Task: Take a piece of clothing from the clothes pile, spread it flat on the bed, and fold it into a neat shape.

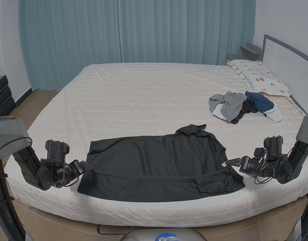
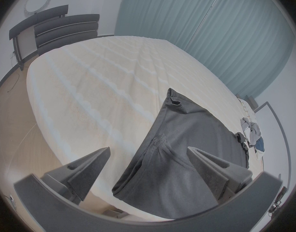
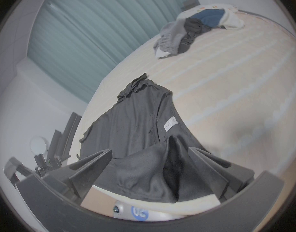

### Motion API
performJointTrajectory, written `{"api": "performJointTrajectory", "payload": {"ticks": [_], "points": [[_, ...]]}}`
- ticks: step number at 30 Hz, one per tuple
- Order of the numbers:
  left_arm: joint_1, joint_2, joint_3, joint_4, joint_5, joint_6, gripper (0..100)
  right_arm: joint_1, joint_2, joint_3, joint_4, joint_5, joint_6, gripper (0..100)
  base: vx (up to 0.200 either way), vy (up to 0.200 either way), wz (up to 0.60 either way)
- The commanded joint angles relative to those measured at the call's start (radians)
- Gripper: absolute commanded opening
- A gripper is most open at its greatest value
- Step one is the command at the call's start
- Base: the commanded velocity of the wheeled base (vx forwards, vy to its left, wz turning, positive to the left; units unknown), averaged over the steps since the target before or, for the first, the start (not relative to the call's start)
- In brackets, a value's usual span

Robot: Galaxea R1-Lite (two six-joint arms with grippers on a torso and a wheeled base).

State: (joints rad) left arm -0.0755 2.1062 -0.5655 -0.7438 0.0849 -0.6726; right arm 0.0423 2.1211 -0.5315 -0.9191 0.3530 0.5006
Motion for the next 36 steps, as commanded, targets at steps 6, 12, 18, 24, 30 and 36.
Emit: {"api": "performJointTrajectory", "payload": {"ticks": [6,12,18,24,30,36], "points": [[-0.001,-0.055,0.039,-0.011,-0.033,-0.082,100,0.005,-0.044,0.134,-0.029,0.000,0.214,100,0.000,0.000,0.00],[0.008,-0.049,0.041,-0.005,-0.137,-0.119,100,0.011,0.056,0.169,-0.245,0.001,0.337,100,0.133,0.000,0.00],[0.017,-0.049,0.050,-0.009,-0.157,-0.116,100,0.028,0.103,0.217,-0.368,0.001,0.355,100,0.067,0.000,0.00],[0.017,-0.048,0.052,-0.008,-0.157,-0.117,100,0.028,0.138,0.243,-0.425,0.009,0.366,100,0.000,0.000,0.00],[0.016,-0.049,0.050,-0.008,-0.157,-0.121,100,0.028,0.161,0.242,-0.509,0.009,0.455,100,0.000,-0.067,0.00],[0.016,-0.054,0.050,-0.009,-0.157,-0.119,100,0.027,0.174,0.257,-0.566,0.011,0.481,100,0.000,-0.167,0.00]]}}
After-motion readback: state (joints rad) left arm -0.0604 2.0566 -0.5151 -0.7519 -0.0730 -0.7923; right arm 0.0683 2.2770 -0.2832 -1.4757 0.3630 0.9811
